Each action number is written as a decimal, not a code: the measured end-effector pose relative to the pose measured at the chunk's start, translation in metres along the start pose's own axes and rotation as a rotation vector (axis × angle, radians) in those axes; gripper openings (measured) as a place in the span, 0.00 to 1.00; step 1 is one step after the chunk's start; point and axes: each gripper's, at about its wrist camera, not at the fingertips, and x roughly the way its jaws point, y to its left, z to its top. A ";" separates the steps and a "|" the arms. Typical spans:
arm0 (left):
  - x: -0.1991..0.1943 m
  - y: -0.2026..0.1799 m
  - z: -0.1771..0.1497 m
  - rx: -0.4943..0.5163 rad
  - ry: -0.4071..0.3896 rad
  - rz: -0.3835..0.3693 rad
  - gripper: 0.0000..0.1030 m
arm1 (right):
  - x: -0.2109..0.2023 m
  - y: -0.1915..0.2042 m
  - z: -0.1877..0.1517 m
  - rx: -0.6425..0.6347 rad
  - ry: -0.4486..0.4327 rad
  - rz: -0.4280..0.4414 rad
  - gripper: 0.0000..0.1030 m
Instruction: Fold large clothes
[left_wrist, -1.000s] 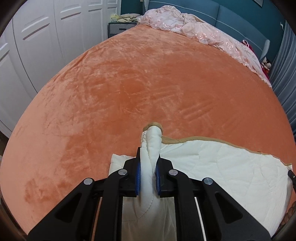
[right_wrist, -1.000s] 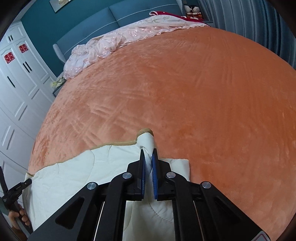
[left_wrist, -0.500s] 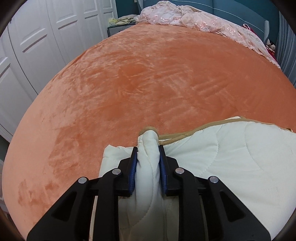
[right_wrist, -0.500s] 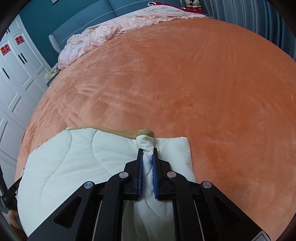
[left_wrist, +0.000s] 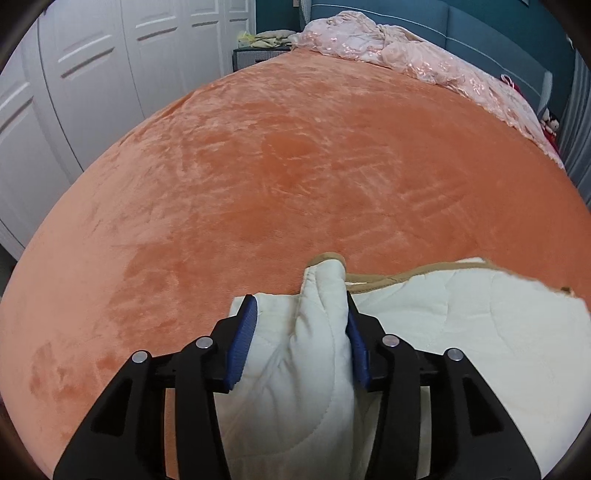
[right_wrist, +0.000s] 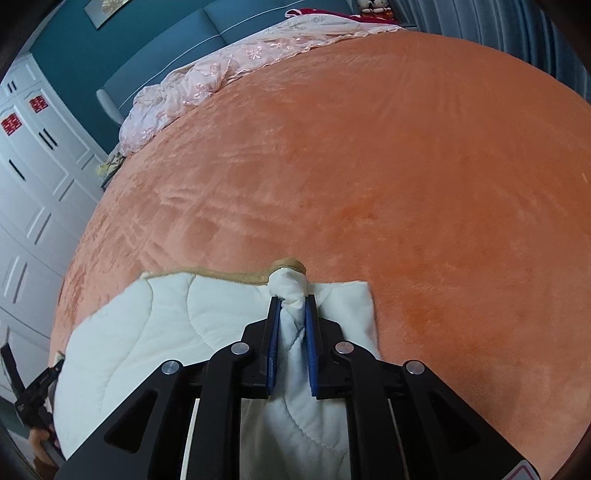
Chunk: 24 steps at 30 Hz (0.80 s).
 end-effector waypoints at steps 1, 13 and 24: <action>-0.009 0.009 0.003 -0.012 -0.004 0.007 0.54 | -0.013 -0.002 0.005 0.014 -0.025 -0.026 0.28; -0.086 -0.064 0.035 0.051 -0.045 -0.208 0.68 | -0.043 0.144 -0.011 -0.261 0.001 0.150 0.27; -0.008 -0.153 -0.039 0.229 0.046 -0.184 0.67 | 0.038 0.176 -0.062 -0.342 0.168 0.129 0.20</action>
